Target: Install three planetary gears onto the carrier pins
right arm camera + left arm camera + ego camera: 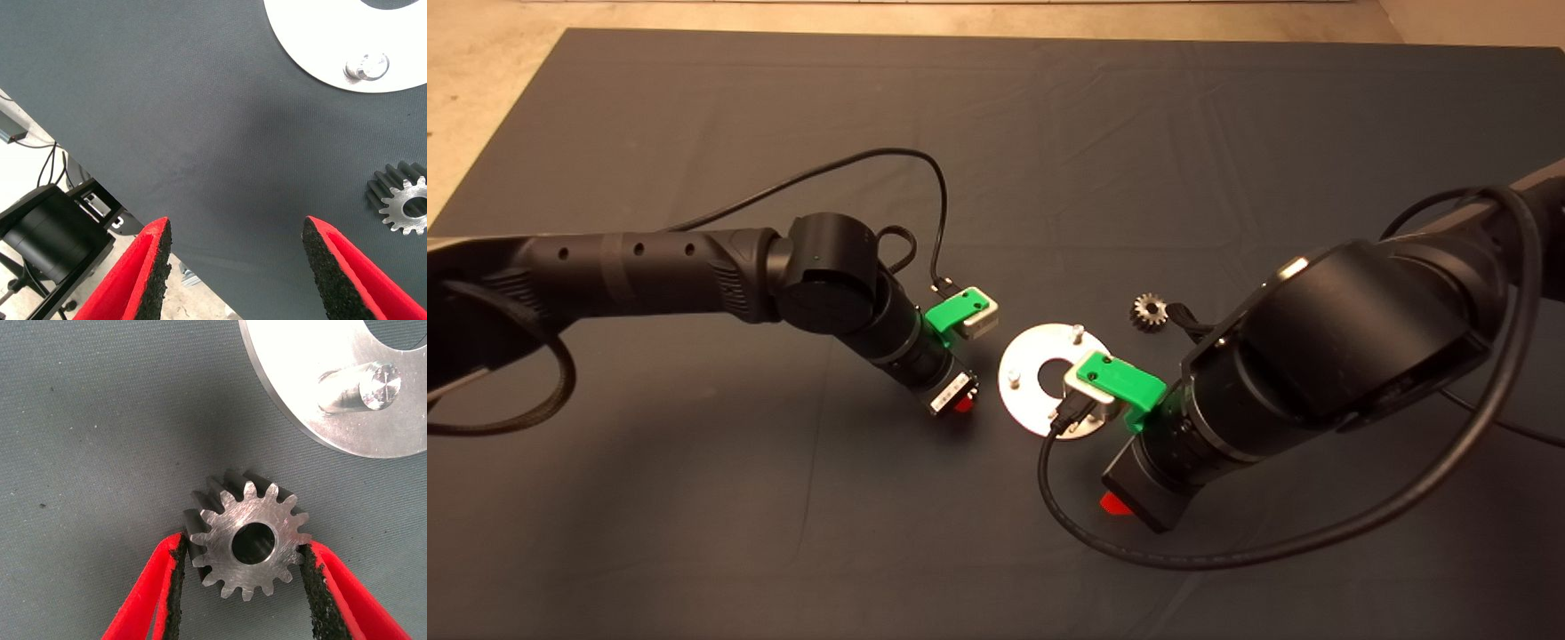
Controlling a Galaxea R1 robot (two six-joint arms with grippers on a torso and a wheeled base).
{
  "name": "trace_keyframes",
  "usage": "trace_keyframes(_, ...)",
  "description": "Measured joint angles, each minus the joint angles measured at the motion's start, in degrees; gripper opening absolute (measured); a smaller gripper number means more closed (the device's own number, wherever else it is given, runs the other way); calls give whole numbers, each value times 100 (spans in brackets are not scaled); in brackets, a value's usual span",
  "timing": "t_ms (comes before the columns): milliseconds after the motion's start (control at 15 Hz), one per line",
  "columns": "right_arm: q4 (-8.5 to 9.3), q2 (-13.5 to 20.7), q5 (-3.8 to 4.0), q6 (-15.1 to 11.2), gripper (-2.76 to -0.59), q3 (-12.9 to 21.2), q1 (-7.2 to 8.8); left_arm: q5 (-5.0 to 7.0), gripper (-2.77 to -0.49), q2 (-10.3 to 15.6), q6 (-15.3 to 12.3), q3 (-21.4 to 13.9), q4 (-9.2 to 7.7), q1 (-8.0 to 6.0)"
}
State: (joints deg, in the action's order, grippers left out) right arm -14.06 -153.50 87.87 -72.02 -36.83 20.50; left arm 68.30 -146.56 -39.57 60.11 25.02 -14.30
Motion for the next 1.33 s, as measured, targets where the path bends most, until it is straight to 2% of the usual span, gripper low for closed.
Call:
trace_keyframes(333,0,0,-2,0,-191,0,0,-11,-221,5,0,0,1,0)
trace_keyframes(1333,0,0,0,0,-191,0,0,-34,-253,22,-1,-1,0,0)
